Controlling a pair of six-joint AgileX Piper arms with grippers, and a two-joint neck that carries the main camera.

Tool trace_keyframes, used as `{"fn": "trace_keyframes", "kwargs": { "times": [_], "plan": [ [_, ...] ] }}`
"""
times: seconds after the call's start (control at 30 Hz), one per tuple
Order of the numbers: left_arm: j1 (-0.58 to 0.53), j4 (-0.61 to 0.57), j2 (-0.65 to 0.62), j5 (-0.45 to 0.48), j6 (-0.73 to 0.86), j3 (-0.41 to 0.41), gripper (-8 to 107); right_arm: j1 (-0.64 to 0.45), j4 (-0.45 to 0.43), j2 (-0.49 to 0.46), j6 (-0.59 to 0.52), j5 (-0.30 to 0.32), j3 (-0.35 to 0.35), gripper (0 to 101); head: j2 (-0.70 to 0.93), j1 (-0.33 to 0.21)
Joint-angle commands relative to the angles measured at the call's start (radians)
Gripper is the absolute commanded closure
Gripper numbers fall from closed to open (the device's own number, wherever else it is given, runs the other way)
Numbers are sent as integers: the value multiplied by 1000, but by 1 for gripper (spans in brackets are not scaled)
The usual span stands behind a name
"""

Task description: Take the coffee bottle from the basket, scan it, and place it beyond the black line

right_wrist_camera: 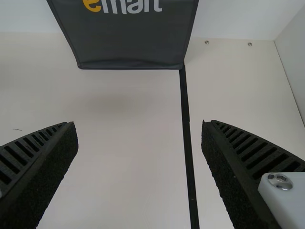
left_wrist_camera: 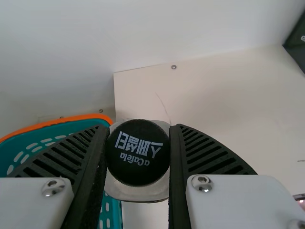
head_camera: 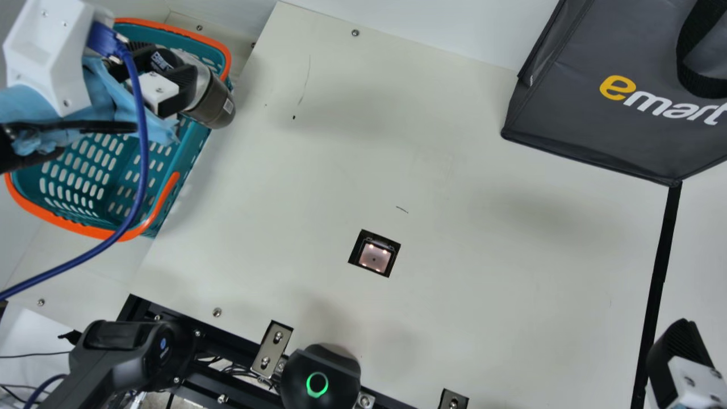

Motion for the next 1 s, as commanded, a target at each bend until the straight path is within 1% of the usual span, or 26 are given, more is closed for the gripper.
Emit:
{"fn": "trace_keyframes", "kwargs": {
  "times": [0.0,0.53,0.97],
  "plan": [
    [-38,18,-9,-4,-25,7,89,0,0,0,0,0,0,10,4,-27],
    [-294,169,-52,-57,-232,68,89,0,0,0,0,0,0,10,4,-27],
    [-491,283,-30,-125,-395,96,89,0,0,0,0,0,0,10,4,-27]
  ]
}}
